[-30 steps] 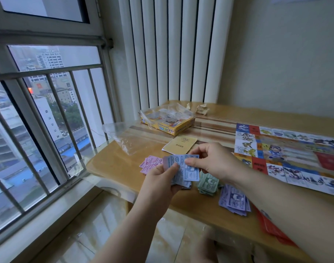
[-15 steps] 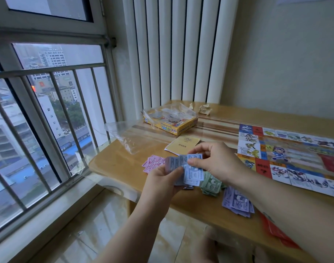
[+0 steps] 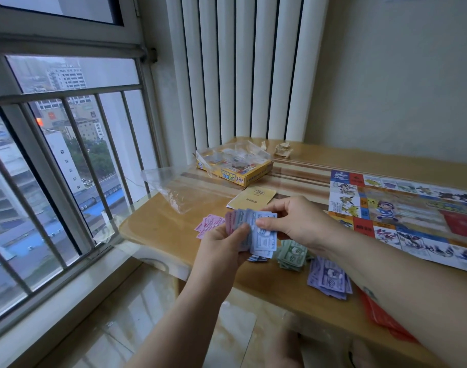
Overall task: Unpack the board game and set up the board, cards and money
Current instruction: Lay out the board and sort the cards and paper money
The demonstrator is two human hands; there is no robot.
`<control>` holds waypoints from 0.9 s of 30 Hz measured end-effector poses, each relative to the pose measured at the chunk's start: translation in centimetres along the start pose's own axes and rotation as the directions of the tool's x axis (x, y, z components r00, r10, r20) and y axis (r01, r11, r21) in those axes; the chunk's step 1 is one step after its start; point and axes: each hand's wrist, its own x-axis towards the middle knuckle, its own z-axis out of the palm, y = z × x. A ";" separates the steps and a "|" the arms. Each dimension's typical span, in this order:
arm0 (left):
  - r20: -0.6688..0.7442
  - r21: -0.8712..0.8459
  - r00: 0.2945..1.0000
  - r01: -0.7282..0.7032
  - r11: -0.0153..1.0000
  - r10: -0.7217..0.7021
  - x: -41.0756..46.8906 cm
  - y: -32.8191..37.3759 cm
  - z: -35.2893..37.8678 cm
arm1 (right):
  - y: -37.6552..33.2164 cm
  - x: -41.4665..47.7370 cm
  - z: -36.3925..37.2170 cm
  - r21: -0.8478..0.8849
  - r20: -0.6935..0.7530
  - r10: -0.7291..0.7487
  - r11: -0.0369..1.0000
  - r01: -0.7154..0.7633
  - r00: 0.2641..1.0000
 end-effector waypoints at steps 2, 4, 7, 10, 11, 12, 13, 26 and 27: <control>-0.018 -0.002 1.000 -0.012 1.000 0.012 0.1 0.0 -0.1 | 0.0 -0.1 0.1 0.006 0.006 0.000 1.000 0.000 1.000; -0.023 -0.018 1.000 -0.010 1.000 0.010 0.1 -0.1 -0.1 | 0.1 -0.1 0.0 -0.004 -0.002 -0.008 1.000 0.008 1.000; -0.032 -0.033 0.999 0.003 0.999 -0.004 0.2 -0.3 -0.1 | 0.2 -0.1 -0.2 -0.073 -0.034 -0.030 0.997 0.028 0.999; -0.057 -0.025 0.998 -0.013 1.000 0.011 0.4 -0.4 -0.2 | 0.2 0.1 -0.3 -0.031 -0.051 -0.021 0.999 0.019 0.998; -0.059 -0.017 0.998 -0.024 1.000 0.023 0.5 -0.3 -0.3 | 0.2 0.1 -0.3 -0.004 -0.058 -0.007 1.000 0.007 0.998; -0.062 -0.009 0.997 -0.035 0.999 0.034 0.5 -0.3 -0.4 | 0.2 0.1 -0.4 0.024 -0.062 0.003 1.000 -0.001 0.998; -0.068 -0.003 0.997 -0.046 0.999 0.046 0.5 -0.2 -0.5 | 0.2 0.1 -0.5 0.054 -0.063 0.011 0.998 -0.008 0.998; -0.058 -0.030 0.997 -0.053 0.998 0.051 0.2 -0.5 0.1 | 0.2 -0.4 -0.4 0.020 -0.187 -0.009 1.000 0.013 0.982; -0.055 -0.027 0.997 -0.052 0.998 0.051 0.2 -0.5 0.1 | 0.2 -0.3 -0.3 0.049 -0.185 0.009 0.999 0.000 0.983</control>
